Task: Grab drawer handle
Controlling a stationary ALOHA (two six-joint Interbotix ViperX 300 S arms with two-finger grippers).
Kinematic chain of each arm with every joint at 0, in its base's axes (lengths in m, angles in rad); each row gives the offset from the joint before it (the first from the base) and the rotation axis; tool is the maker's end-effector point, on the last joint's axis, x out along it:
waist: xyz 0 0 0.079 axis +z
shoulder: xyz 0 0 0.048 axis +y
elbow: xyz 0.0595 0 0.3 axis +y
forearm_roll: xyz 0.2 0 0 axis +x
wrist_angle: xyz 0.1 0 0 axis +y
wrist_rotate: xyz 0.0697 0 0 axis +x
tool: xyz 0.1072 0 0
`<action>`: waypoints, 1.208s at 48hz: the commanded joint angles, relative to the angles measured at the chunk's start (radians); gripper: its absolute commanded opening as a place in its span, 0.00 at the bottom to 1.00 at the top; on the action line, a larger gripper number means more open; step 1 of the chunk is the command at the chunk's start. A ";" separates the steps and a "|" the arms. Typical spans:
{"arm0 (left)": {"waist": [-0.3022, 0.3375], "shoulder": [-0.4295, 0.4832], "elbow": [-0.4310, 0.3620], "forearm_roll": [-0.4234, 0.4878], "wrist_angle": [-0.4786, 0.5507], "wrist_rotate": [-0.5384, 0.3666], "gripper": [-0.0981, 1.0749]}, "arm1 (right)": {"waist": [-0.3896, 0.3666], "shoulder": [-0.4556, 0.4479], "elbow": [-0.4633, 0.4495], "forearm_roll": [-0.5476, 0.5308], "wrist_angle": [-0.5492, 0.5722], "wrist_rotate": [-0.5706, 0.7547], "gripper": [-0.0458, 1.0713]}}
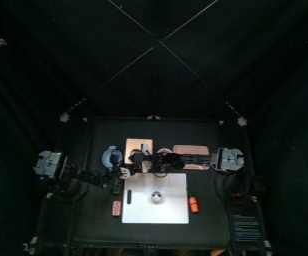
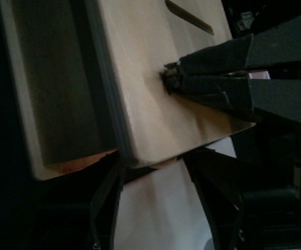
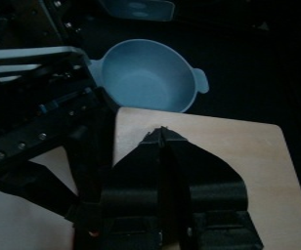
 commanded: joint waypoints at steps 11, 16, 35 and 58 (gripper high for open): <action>0.020 0.040 -0.057 0.037 -0.011 0.002 0.80 | -0.005 0.011 0.005 0.003 0.023 -0.002 0.28; 0.028 0.049 -0.067 0.048 -0.017 0.000 0.80 | -0.002 0.012 0.005 0.005 0.023 0.000 0.28; 0.031 0.052 -0.060 0.046 -0.017 0.000 0.79 | 0.002 0.011 0.005 0.005 0.023 0.002 0.28; 0.020 0.044 -0.057 0.044 -0.014 0.000 0.63 | 0.005 0.011 0.005 0.006 0.023 0.002 0.28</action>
